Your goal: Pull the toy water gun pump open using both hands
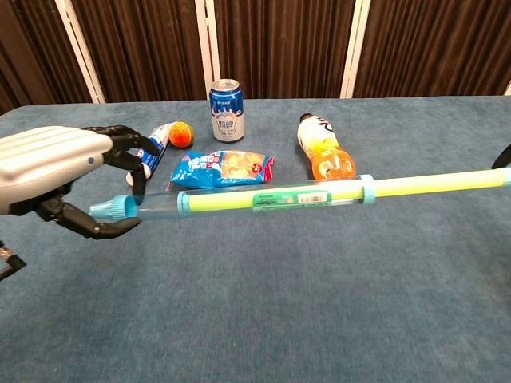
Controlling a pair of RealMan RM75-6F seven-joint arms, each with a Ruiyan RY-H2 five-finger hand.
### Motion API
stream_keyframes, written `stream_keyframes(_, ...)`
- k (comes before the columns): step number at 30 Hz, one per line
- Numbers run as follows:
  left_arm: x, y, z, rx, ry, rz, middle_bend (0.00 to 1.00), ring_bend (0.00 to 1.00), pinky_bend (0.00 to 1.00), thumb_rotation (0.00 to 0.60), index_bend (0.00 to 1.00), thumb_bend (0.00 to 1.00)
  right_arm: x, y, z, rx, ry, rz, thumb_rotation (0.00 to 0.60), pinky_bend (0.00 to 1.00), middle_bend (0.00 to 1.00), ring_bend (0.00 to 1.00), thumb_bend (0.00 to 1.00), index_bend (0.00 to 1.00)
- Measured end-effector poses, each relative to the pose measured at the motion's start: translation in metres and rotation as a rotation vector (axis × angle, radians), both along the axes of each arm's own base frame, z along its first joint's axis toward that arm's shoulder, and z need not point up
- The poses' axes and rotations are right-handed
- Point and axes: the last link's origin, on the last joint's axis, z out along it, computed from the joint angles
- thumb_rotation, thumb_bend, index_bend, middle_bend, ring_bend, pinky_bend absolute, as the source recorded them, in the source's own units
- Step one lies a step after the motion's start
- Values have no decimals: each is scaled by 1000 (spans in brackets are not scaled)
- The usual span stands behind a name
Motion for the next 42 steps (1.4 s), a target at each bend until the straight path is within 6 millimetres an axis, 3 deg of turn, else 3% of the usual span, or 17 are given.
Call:
stream_keyframes(23,-59,-15,43,31,39,91,105,0,78,600,516,362,-12,4,2,-60,17,-48,600,0,244,56,679,965)
stream_keyframes(42,-74,-15,56,60,51,106,110,0,78,600,521,363,-20,-1,13,-107,35,-71,600,0,245,58,678,966)
